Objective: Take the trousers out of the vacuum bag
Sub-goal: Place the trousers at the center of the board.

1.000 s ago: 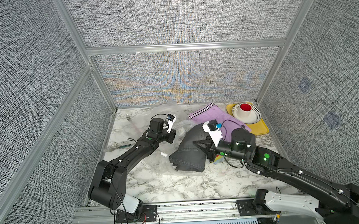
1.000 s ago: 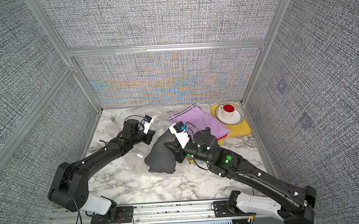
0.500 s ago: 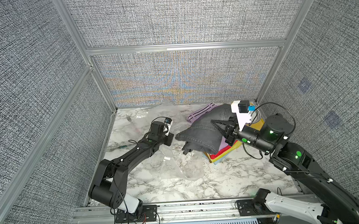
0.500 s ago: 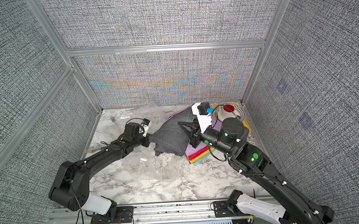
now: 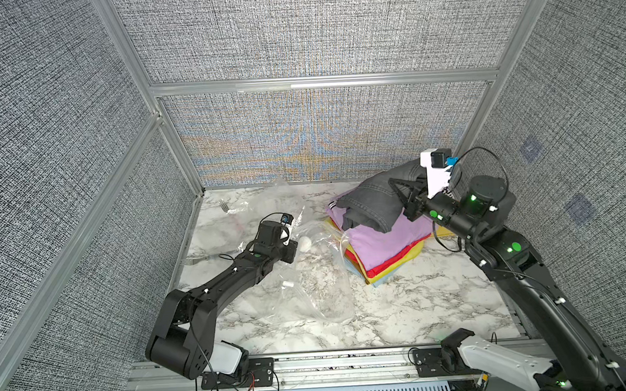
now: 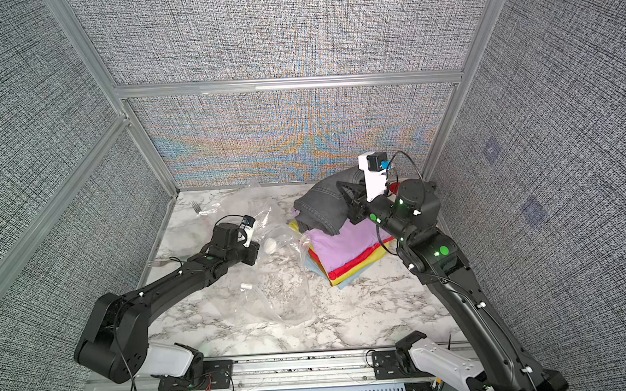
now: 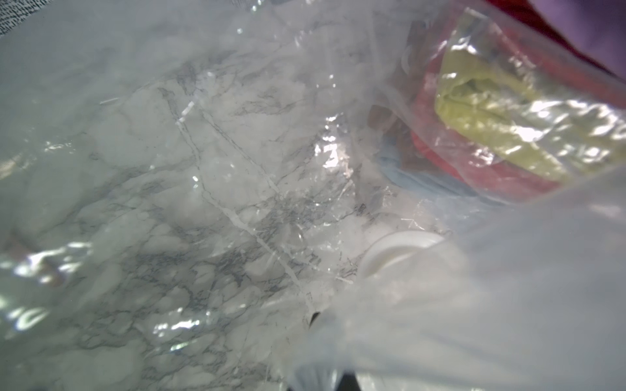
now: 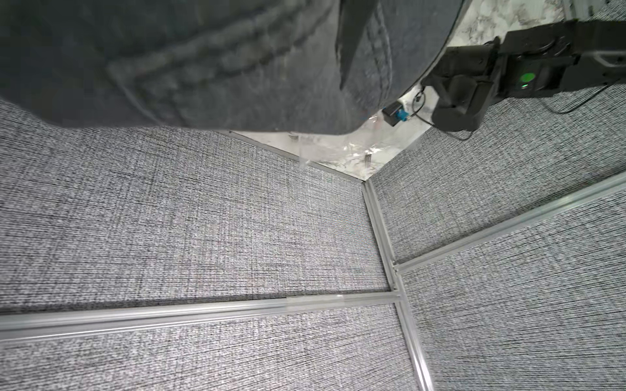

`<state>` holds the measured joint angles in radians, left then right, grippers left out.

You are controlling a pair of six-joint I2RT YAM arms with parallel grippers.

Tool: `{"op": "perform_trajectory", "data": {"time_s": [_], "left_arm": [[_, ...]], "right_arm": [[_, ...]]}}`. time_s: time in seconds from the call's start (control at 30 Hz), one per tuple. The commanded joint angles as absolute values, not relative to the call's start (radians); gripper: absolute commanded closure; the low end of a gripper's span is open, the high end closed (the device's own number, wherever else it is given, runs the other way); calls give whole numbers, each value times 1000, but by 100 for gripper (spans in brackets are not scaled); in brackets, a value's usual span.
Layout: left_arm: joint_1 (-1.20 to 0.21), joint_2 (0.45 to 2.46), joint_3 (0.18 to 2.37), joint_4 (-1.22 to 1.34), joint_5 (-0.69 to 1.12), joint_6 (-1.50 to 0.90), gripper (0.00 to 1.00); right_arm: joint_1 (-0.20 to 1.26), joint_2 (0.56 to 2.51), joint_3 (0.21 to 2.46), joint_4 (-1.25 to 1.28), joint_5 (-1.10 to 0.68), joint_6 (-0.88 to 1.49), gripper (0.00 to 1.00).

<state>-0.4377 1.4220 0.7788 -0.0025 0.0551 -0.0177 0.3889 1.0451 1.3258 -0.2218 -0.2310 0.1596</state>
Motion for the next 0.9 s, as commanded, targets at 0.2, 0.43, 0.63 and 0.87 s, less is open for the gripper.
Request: {"op": "perform_trajectory", "data": {"time_s": [0.2,0.43,0.63,0.87], "left_arm": [[-401,1334,767,-69,-79,-62,100],[-359,1241,692,-21,-141,-123,100],[-353,1229,682,-20,-141,-115,100],[-351,1237,678,-8,-141,-115,100]], "right_arm": [[215,1205,1353,43,-527,254,100],[196,1333,1410,109,-617,261,100],[166,1413,1430,195,-684,318,100],[129,1489,1407,329,-789,371,100]]}}
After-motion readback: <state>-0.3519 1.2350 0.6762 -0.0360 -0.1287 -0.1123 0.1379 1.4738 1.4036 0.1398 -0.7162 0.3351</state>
